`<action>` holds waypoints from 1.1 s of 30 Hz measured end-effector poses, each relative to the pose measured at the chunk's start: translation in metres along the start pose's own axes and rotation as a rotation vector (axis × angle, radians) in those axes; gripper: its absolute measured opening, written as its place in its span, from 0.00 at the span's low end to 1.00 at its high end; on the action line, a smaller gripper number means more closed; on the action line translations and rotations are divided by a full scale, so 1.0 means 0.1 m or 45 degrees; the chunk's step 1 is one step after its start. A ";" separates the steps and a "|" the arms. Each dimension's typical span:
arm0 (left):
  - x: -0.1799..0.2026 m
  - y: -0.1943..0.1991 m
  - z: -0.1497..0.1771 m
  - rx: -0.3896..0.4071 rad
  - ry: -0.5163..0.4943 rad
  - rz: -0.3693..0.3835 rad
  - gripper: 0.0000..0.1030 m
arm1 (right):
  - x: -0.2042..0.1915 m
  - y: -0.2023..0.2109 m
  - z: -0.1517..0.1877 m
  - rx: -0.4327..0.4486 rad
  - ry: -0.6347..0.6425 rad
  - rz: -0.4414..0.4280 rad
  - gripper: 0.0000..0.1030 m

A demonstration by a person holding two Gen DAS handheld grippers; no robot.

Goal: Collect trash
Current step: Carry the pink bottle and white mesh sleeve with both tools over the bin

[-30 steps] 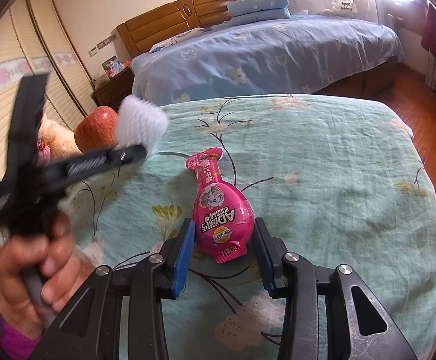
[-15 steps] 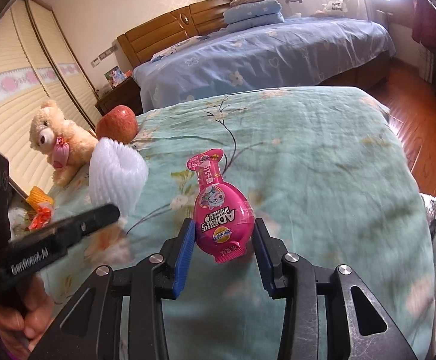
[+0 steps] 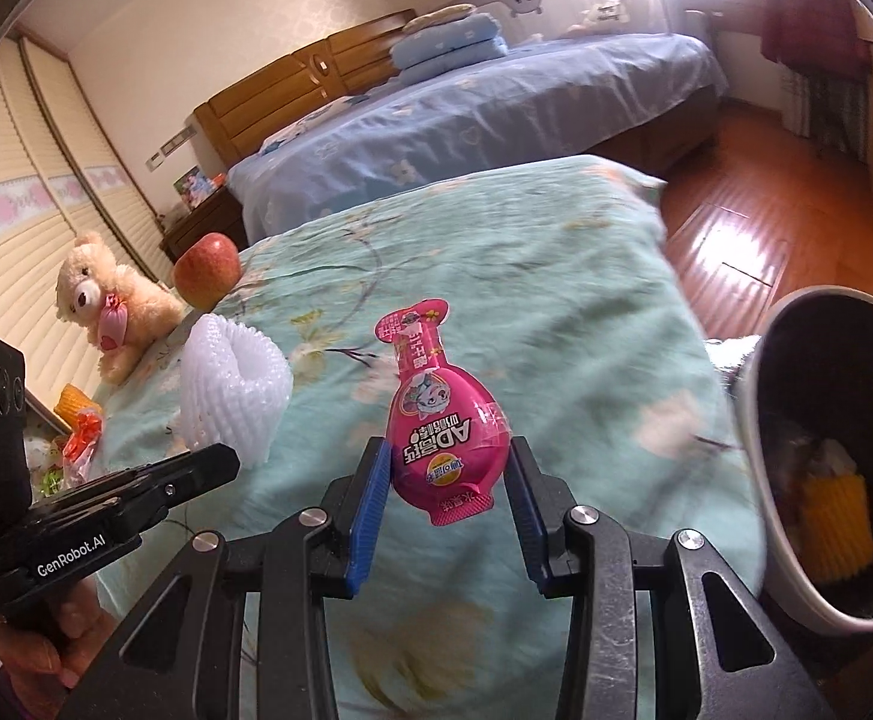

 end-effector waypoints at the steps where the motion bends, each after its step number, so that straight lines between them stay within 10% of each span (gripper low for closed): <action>1: 0.05 0.01 0.01 0.001 -0.012 0.004 0.08 | 0.03 0.04 0.01 0.007 -0.005 0.008 0.38; 33: 1.14 -0.01 0.17 -0.032 -0.260 0.105 0.08 | 0.62 0.90 0.19 0.155 -0.112 0.116 0.38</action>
Point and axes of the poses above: each gripper's, at about its wrist camera, not at the fingertips, and y roughly against the way its jaws point, x to its right, z to its underside, the point moved 10 cm from there along -y, roughly the way its jaws point, and after that the axes turned 10 degrees about -z, right-handed, at the moved point
